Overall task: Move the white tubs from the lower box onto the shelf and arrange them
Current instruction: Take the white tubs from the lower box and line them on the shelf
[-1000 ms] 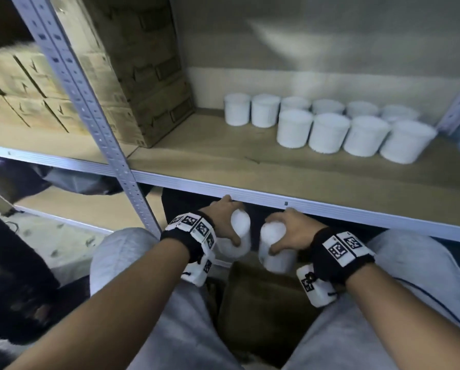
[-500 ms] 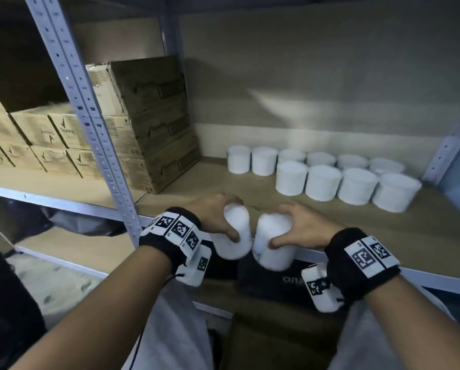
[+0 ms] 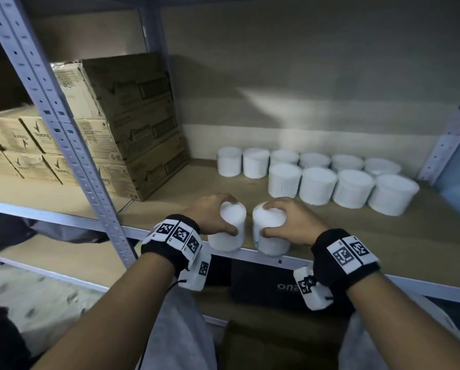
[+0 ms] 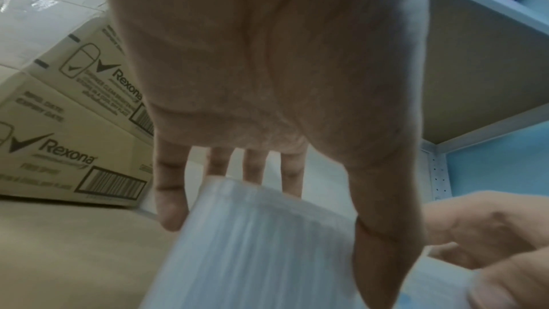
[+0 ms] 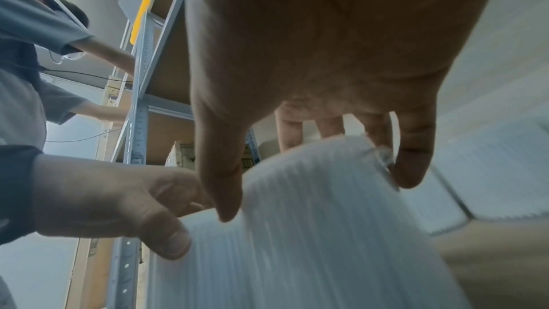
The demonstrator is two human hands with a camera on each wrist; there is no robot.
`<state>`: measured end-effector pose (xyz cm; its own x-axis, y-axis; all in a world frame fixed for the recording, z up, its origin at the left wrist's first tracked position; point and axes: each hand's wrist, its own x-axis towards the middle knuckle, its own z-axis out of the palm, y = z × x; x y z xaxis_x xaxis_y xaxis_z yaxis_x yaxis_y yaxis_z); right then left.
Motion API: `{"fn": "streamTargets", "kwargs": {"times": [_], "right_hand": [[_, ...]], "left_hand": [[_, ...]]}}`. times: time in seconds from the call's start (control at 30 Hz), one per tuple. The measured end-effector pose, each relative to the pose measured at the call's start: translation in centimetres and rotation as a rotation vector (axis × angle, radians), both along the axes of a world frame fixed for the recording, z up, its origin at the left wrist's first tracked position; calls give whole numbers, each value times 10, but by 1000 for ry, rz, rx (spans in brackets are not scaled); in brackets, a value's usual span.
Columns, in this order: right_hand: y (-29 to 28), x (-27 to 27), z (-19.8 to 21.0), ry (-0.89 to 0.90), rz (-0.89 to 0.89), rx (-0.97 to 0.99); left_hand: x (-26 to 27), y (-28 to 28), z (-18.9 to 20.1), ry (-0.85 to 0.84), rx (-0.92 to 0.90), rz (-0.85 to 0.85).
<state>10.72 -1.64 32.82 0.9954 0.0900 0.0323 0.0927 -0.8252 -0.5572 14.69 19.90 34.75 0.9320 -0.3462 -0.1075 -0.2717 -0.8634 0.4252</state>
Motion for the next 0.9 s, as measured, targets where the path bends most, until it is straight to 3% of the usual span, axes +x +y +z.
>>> {"fn": "streamTargets", "kwargs": {"times": [0.27,0.53,0.9], "right_hand": [[1,-1,4,18,27,-148],[-4,-17,28,-28,59,-191],[8,12,17,-79,49,-162]], "left_hand": [[6,-1,13,-27,144,-93],[-7,2,20,-66,139,-99],[14,4,4,-138,97,-43]]}}
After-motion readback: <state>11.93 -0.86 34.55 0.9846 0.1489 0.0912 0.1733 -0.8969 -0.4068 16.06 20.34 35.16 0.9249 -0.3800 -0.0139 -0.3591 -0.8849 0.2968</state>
